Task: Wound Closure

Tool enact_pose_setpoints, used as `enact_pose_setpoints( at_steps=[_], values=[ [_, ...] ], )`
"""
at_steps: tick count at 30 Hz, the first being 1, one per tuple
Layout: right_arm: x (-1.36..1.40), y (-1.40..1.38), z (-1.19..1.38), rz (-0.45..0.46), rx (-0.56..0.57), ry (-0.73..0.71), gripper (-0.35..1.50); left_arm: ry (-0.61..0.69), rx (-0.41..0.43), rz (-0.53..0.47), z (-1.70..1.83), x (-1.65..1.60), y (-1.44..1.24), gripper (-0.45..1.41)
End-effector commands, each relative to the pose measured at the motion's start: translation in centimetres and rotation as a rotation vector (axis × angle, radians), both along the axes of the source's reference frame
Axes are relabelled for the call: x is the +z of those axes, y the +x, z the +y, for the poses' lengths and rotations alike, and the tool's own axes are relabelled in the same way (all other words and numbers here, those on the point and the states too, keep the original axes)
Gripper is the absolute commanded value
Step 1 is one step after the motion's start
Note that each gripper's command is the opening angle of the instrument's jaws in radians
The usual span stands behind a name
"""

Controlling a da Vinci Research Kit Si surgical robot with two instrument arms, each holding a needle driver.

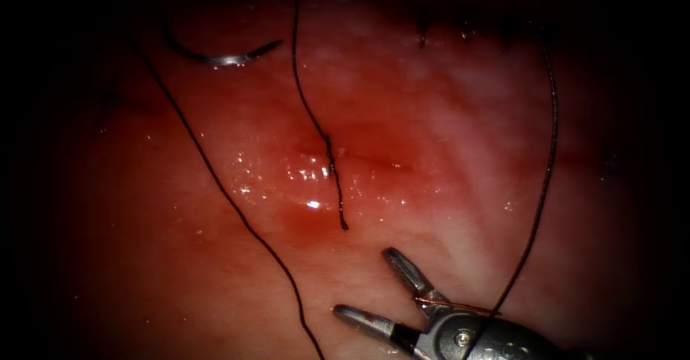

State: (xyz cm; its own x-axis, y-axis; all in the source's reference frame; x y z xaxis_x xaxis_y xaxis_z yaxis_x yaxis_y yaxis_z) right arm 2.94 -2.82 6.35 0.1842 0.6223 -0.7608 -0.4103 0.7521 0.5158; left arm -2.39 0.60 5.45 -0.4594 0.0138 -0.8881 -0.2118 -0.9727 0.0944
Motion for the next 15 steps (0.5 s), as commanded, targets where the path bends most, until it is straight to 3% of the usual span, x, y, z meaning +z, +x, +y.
enact_pose_setpoints(
  at_steps=[1, 5, 8, 12, 15],
  values=[
    [0.09, 0.03, 0.01, 0.066, -0.029, 0.076, 1.04, -0.002, 0.013, -0.033, -0.03, -0.03, -0.05, -0.45],
    [0.26, -0.07, 0.04, 0.337, -0.077, 0.318, 0.88, -0.012, 0.087, -0.164, -0.29, -0.33, 0.07, -0.45],
    [0.49, -0.12, 0.00, 0.462, -0.045, 0.445, 0.79, -0.020, 0.143, -0.238, -0.46, -0.50, 0.19, -0.45],
    [0.82, -0.16, -0.03, 0.395, -0.036, 0.454, 0.79, -0.019, 0.195, -0.317, -0.70, -0.60, 0.32, -0.45],
    [0.93, -0.20, 0.07, 0.269, -0.091, 0.328, 0.84, -0.005, 0.201, -0.329, -0.91, -0.63, 0.38, -0.45]
  ],
)
